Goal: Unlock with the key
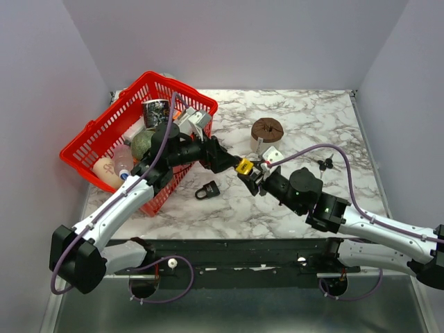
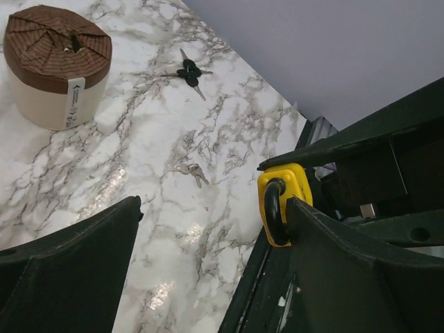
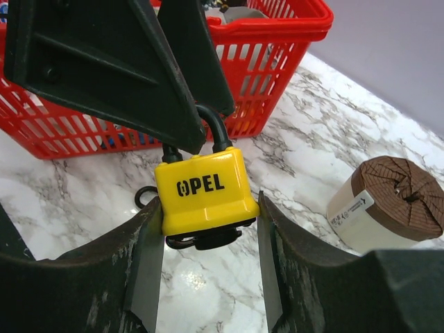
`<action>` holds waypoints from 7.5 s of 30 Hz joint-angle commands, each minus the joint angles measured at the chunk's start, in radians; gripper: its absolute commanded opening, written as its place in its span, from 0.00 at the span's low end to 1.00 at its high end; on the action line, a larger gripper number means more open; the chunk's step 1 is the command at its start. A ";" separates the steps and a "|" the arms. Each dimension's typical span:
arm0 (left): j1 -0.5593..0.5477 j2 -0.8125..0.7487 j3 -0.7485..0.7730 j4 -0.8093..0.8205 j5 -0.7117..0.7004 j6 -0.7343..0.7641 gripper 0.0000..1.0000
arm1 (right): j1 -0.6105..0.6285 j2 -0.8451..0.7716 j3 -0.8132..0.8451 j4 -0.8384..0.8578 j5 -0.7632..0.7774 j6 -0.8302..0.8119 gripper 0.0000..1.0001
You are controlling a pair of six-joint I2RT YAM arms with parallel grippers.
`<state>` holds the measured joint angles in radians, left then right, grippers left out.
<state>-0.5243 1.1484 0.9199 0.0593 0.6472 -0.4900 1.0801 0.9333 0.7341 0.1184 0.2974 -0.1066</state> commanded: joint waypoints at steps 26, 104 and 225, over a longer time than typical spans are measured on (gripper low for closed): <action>-0.080 0.094 -0.033 0.094 0.143 -0.110 0.00 | 0.014 0.006 0.002 0.015 0.012 -0.018 0.14; 0.007 -0.282 -0.227 0.340 0.109 0.062 0.00 | -0.402 0.337 0.197 -0.148 -0.773 1.013 0.69; 0.006 -0.262 -0.217 0.258 -0.037 0.062 0.00 | -0.328 0.243 0.189 -0.091 -0.538 0.709 0.33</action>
<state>-0.5129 0.9077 0.6785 0.2745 0.6201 -0.4377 0.7509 1.1595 0.9115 -0.0418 -0.2245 0.6006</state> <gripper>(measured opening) 0.392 0.339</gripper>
